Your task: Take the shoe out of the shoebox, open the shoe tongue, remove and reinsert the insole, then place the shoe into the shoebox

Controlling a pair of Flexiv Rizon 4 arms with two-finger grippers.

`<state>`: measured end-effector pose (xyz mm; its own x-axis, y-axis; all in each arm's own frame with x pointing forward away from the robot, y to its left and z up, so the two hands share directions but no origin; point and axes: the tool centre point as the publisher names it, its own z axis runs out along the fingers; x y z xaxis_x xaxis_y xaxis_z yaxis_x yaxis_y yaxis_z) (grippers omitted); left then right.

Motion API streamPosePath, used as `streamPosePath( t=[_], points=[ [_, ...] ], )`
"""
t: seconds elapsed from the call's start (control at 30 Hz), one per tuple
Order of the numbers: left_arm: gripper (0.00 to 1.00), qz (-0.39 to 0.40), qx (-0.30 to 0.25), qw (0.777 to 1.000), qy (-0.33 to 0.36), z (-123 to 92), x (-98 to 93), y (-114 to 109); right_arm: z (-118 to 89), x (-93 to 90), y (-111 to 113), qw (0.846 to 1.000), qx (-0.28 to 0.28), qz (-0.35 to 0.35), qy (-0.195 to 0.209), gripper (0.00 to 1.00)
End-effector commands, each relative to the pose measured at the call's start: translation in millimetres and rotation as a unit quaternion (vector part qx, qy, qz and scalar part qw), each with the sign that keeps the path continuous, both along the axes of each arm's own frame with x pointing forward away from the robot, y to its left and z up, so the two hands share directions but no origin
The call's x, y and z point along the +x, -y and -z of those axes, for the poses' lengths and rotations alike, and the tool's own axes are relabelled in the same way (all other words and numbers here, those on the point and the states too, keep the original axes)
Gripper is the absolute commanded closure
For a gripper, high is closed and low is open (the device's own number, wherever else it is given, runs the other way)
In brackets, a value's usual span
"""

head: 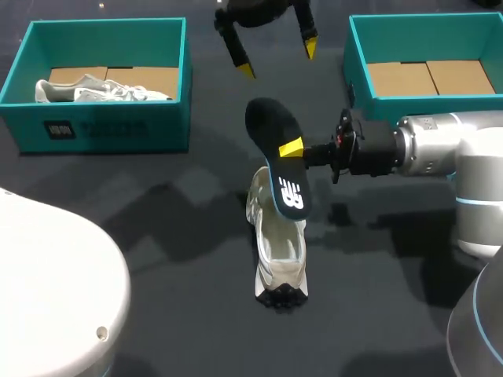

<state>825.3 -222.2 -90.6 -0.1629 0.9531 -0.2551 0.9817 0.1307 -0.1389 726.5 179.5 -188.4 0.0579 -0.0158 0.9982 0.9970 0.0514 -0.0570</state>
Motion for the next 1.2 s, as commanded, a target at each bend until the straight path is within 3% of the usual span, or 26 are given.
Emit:
streamPosePath(
  t=[0.03, 0.53, 0.7, 1.0, 1.2],
  points=[
    [0.0, 0.025, 0.162, 0.986, -0.02, -1.8, 3.4, 5.7, 0.1, -0.6, -0.5, 1.0, -0.001, 0.0, 0.0, 1.0],
    [0.0, 0.028, 0.151, 0.988, -0.021, 3.1, -4.2, 5.8, 0.1, -0.6, -0.5, 1.0, -0.001, 0.0, 0.0, 1.0],
    [0.0, 0.026, 0.094, 0.995, -0.013, 3.3, -8.9, -2.4, 0.1, -0.6, -0.5, 1.0, -0.001, 0.0, 0.0, 1.0],
    [0.0, -0.009, -0.026, 1.0, 0.005, 5.3, -28.2, -35.9, 0.1, -0.6, -0.5, 1.0, -0.001, 0.0, 0.0, 1.0],
    [0.0, -0.048, -0.178, 0.983, -0.002, 10.8, -38.0, -59.5, 0.1, -0.6, -0.5, 1.0, -0.001, 0.0, 0.0, 1.0]
  ],
)
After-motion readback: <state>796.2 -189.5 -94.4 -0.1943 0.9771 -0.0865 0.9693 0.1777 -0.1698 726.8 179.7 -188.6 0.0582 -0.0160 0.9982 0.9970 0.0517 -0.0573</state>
